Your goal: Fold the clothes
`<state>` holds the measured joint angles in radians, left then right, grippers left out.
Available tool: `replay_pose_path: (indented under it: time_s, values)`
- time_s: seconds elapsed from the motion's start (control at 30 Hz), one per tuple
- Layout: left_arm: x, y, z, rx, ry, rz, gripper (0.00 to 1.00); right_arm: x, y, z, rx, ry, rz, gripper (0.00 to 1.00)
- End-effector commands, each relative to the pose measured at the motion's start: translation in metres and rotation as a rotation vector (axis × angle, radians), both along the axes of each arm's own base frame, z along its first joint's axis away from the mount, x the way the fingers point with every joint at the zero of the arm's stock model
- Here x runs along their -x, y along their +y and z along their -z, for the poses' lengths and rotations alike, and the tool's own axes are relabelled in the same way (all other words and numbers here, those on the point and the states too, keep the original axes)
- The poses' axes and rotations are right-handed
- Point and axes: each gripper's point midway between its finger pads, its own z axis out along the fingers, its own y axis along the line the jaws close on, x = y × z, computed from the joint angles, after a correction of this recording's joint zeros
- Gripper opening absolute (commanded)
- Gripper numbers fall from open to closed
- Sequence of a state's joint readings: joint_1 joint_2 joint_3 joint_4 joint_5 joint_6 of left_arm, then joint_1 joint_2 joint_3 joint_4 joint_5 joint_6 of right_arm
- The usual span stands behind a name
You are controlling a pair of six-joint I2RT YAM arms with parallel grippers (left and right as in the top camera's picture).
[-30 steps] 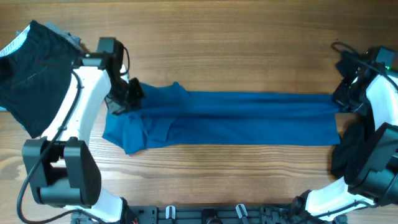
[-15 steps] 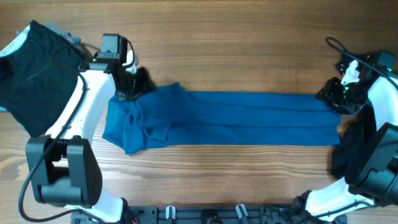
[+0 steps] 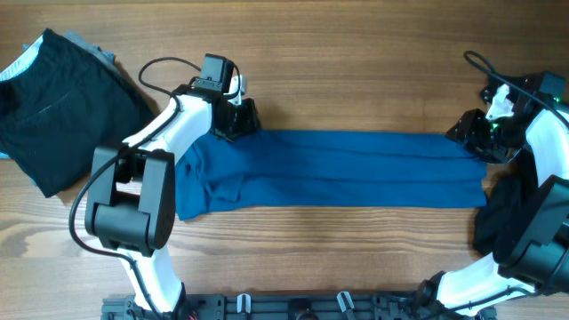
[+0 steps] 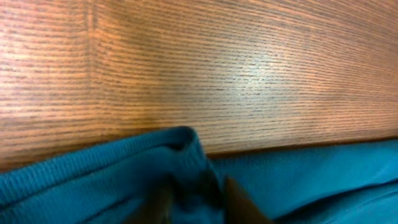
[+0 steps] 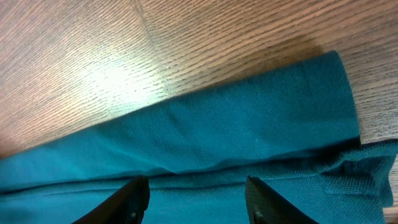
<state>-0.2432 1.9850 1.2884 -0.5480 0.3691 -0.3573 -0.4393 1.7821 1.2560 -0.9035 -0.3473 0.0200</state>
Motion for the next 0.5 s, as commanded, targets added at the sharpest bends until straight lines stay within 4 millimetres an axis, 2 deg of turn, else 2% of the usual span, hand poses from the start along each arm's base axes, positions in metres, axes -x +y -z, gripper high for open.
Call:
replay_pose_path:
  time_s: [0.0,0.1,0.17,0.23,0.33,0.47]
  values:
    - [0.007,-0.002,0.002,0.007,0.032,0.008,0.04,0.001,0.003,0.001,-0.001,-0.003,-0.021,0.54]
    - [0.016,0.001,-0.019,0.007,0.035,0.007,0.04,0.005,-0.003,0.003,0.037,0.020,-0.014,0.55]
    - [0.050,0.007,-0.050,0.004,0.105,0.012,0.04,0.005,-0.004,0.003,0.040,0.023,-0.014,0.55]
    - [0.080,0.014,-0.068,-0.014,0.182,0.011,0.04,0.005,-0.004,0.003,0.041,0.020,-0.014,0.55]
    - [0.112,0.016,-0.074,-0.041,0.281,0.028,0.04,0.005,-0.004,0.003,0.041,0.021,-0.014,0.55]
    - [0.123,-0.005,-0.074,-0.051,0.278,0.100,0.04,0.006,-0.004,0.003,0.040,0.024,-0.014,0.55]
